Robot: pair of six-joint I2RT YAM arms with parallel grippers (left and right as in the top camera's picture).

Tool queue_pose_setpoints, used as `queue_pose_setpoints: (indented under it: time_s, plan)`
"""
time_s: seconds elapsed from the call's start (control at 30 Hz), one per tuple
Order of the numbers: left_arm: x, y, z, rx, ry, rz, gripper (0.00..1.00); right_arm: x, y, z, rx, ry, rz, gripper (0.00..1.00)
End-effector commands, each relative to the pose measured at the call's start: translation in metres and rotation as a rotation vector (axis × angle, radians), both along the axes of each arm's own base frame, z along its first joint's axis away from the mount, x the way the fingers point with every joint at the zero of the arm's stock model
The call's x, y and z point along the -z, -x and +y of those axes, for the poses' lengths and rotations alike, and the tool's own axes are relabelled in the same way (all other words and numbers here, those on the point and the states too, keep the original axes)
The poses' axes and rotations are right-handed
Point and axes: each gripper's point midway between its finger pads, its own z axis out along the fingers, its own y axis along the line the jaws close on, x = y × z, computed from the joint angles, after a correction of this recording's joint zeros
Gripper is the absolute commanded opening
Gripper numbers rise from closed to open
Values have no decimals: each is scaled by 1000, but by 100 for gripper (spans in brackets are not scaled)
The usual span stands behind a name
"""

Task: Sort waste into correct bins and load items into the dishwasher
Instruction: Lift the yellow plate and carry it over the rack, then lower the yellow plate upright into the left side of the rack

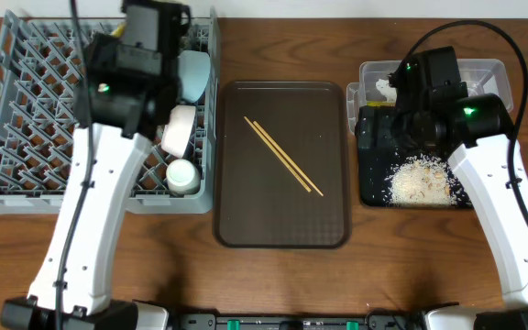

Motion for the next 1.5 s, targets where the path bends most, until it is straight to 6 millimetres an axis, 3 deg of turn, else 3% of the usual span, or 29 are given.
queue_pose_setpoints:
  time_s: [0.0,0.33,0.63,0.9,1.47]
  plan:
    - [-5,8,23,-41,-87,48,7,1,-1,-3,2,12,1,99]
    - [22,-2,55,-68,-153,201,7,1,-1,-3,2,12,0,99]
    - [51,-19,41,84,-132,323,7,1,-1,-3,2,12,0,99]
    - [78,-30,56,58,-132,393,7,1,-1,-3,2,12,0,99]
    - [98,-39,50,89,-94,429,7,1,-1,-3,2,12,0,99]
